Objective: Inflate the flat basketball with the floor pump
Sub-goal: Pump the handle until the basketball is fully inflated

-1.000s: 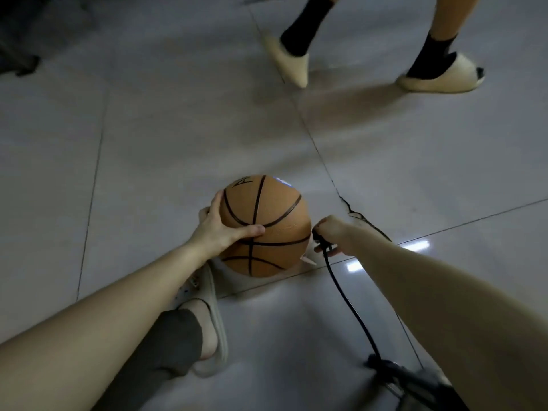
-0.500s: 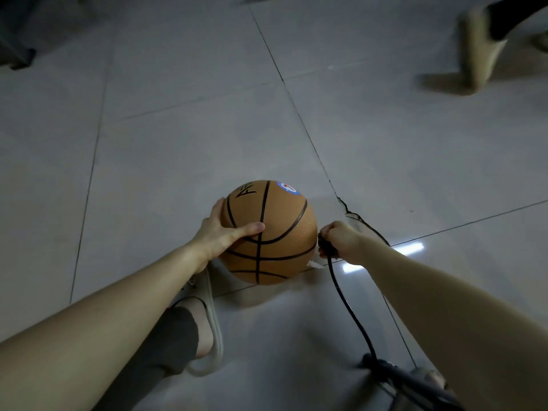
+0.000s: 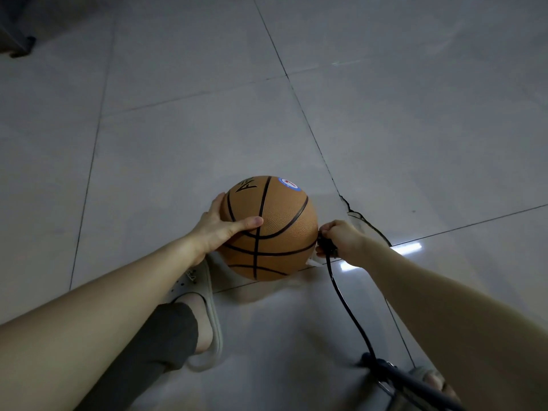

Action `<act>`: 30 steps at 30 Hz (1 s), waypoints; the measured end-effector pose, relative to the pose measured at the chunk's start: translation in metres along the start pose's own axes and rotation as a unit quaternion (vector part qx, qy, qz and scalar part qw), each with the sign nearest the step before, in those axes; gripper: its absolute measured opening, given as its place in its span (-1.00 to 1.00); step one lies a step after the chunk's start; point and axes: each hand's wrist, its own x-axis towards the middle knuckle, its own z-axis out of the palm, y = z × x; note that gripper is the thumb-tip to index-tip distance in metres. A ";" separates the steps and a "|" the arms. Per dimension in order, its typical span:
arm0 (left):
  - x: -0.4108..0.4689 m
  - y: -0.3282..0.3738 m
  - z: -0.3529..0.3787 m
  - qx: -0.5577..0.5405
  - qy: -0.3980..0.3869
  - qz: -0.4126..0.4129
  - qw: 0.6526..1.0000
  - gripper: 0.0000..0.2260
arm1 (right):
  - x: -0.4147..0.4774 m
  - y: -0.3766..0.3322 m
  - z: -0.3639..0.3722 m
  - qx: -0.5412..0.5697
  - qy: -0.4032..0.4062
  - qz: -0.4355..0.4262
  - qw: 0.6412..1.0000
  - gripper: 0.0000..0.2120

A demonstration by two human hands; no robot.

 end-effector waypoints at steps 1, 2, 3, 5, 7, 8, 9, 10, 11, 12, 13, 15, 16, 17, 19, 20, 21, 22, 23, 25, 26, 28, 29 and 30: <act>-0.001 0.001 0.000 -0.006 -0.006 -0.004 1.000 0.27 | -0.002 -0.002 -0.002 0.013 -0.006 0.008 1.000 -0.82; -0.002 0.000 0.000 -0.017 -0.010 -0.007 1.000 0.29 | -0.003 -0.003 -0.004 0.022 -0.013 0.016 1.000 -0.85; -0.003 0.000 0.000 -0.027 -0.013 -0.011 0.999 0.30 | -0.007 -0.005 -0.005 0.025 -0.017 0.025 0.999 -0.85; -0.004 -0.001 0.002 -0.040 -0.013 -0.015 0.999 0.31 | -0.010 -0.010 -0.008 0.026 -0.012 0.029 0.999 -0.81; -0.005 -0.001 0.004 -0.043 -0.013 -0.015 0.999 0.32 | -0.011 -0.015 -0.008 0.012 0.010 0.014 1.000 -0.76; -0.006 0.000 0.005 -0.043 -0.012 -0.016 0.999 0.32 | -0.012 -0.017 -0.007 -0.011 0.019 0.000 1.000 -0.73; -0.006 0.000 0.006 -0.044 -0.007 -0.015 0.999 0.32 | -0.011 -0.020 -0.006 -0.043 0.023 -0.024 0.999 -0.70; -0.007 0.000 0.006 -0.045 0.000 -0.018 0.999 0.31 | -0.010 -0.022 -0.004 -0.072 0.019 -0.050 0.996 -0.67; -0.008 0.001 0.008 -0.046 0.007 -0.019 0.999 0.31 | -0.008 -0.024 -0.002 -0.092 0.016 -0.071 0.993 -0.66; -0.008 0.002 0.009 -0.048 0.015 -0.023 0.998 0.31 | -0.007 -0.025 -0.001 -0.100 0.014 -0.083 0.991 -0.64; -0.010 0.003 0.010 -0.052 0.019 -0.025 0.998 0.31 | -0.009 -0.026 0.000 -0.101 0.012 -0.084 0.991 -0.63; -0.012 0.007 0.015 -0.071 0.014 -0.036 0.997 0.27 | -0.012 -0.028 -0.003 -0.105 0.005 -0.089 0.990 -0.56; -0.014 0.009 0.018 -0.088 0.007 -0.048 0.995 0.23 | -0.012 -0.029 -0.008 -0.112 0.001 -0.089 0.990 -0.49; -0.018 0.011 0.022 -0.104 0.000 -0.065 0.993 0.17 | -0.014 -0.029 -0.012 -0.130 0.000 -0.086 0.988 -0.41; -0.027 0.012 0.034 -0.122 -0.015 -0.087 0.989 0.11 | -0.021 -0.027 -0.026 -0.163 -0.011 -0.089 0.982 -0.29; -0.031 0.011 0.041 -0.125 -0.020 -0.092 0.988 0.09 | -0.024 -0.025 -0.032 -0.173 -0.017 -0.085 0.981 -0.24; -0.036 0.011 0.047 -0.127 -0.024 -0.092 0.987 0.07 | -0.031 -0.023 -0.037 -0.178 -0.020 -0.074 0.981 -0.20; -0.039 0.010 0.052 -0.125 -0.022 -0.089 0.988 0.05 | -0.035 -0.019 -0.040 -0.180 -0.022 -0.061 0.982 -0.19; -0.039 0.009 0.055 -0.122 -0.017 -0.085 0.989 0.04 | -0.039 -0.017 -0.041 -0.181 -0.026 -0.052 0.982 -0.20; -0.041 0.009 0.062 -0.121 -0.009 -0.083 0.989 0.07 | -0.046 -0.013 -0.041 -0.179 -0.034 -0.042 0.982 -0.21; -0.040 0.009 0.063 -0.119 0.000 -0.084 0.989 0.10 | -0.046 -0.012 -0.041 -0.178 -0.038 -0.042 0.983 -0.18; -0.036 0.007 0.066 -0.116 0.015 -0.093 0.989 0.13 | -0.046 -0.012 -0.040 -0.185 -0.031 -0.035 0.982 -0.14; -0.034 0.007 0.066 -0.115 0.022 -0.099 0.988 0.13 | -0.046 -0.013 -0.040 -0.191 -0.030 -0.033 0.981 -0.14; -0.033 0.008 0.066 -0.115 0.026 -0.101 0.988 0.13 | -0.044 -0.013 -0.039 -0.201 -0.029 -0.035 0.979 -0.13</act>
